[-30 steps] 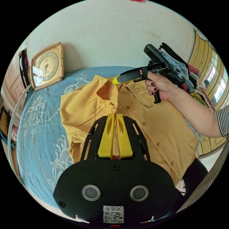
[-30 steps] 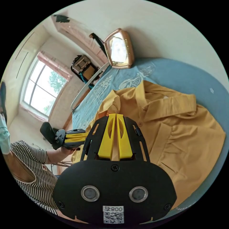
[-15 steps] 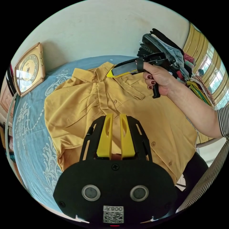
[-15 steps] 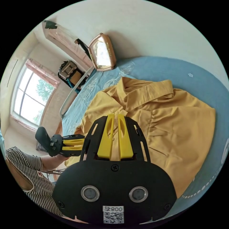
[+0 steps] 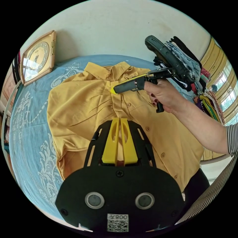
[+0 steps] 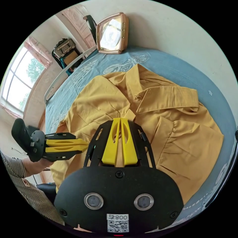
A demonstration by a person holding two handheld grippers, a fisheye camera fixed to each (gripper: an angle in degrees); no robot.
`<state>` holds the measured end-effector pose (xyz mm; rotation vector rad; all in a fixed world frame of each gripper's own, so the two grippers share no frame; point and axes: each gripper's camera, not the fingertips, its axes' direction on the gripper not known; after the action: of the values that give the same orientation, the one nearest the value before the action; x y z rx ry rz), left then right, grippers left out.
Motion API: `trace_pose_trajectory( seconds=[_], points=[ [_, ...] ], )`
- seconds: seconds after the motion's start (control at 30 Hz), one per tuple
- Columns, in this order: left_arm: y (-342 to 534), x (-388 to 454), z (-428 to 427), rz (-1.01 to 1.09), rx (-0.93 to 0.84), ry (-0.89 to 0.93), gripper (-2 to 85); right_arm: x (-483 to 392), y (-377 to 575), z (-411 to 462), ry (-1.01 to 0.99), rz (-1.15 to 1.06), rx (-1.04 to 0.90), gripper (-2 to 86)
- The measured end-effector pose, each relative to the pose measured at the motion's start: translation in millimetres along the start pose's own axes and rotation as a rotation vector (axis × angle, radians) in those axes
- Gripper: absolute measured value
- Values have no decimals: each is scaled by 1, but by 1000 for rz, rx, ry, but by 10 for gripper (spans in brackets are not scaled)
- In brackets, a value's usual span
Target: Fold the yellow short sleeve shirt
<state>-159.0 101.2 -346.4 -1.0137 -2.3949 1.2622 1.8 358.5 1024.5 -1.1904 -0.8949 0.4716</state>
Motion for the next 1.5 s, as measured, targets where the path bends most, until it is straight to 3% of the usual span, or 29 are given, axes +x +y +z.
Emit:
trace_pose_trajectory(
  seconds=[0.3, 0.4, 0.5, 0.9, 1.1, 1.3, 1.5],
  points=[
    [17, -4, -11, -33, 50, -10, 4, 18, 83, -48, 34, 54, 95, 2],
    [18, -6, 3, -41, -14, -26, 4, 31, 116, -39, 125, 122, 51, 2],
    [21, -8, 5, -41, -11, -25, 4, 43, 132, -16, 75, 160, -17, 2],
    [53, -12, 3, -48, -8, -34, 4, 46, 171, 16, -7, 155, -1, 1],
    [85, -12, -21, -30, 92, -35, 4, 38, 215, 3, 36, 125, 61, 2],
    [119, -31, -3, -68, -15, -43, 4, 48, 273, 26, 51, 180, 30, 2],
    [166, -50, -44, -123, 77, 3, 6, 47, 309, 16, 36, 188, 40, 2]
  ],
)
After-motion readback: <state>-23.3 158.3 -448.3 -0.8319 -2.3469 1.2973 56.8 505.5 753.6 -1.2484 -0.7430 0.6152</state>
